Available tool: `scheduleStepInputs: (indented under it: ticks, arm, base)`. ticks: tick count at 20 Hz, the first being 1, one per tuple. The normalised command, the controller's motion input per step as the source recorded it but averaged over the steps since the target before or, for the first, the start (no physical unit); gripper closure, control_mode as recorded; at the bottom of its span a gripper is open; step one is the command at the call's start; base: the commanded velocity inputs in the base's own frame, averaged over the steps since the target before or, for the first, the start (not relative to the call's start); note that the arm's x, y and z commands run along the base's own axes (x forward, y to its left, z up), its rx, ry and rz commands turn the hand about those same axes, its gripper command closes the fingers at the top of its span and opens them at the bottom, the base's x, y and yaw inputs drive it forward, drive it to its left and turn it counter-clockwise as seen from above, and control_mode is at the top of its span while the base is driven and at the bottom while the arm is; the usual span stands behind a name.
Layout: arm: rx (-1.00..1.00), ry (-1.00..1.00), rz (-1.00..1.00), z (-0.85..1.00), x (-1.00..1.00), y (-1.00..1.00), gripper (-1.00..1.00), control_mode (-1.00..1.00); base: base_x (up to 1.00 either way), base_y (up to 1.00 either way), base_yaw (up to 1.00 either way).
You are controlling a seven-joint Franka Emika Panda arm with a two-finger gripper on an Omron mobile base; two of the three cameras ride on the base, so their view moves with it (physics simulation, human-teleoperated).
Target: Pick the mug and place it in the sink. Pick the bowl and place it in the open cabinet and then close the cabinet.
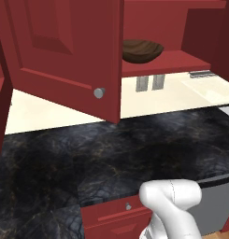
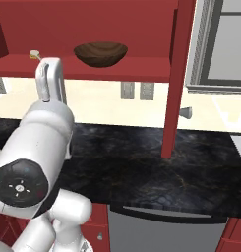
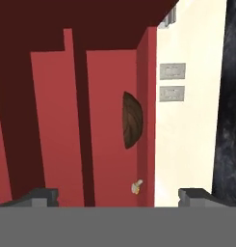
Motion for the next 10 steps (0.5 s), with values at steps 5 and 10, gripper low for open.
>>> scheduleStepInputs:
  ticks: [5, 10]
  arm:
    - [0.10, 0.00, -0.02, 0.16, -0.76, -0.56, -1.00, -1.00]
    - [0.11, 0.00, 0.00, 0.13, -0.57, -0.71, -1.00, -1.00]
  base:
    - [0.00, 0.00, 0.00]
    - [0.00, 0.00, 0.00]
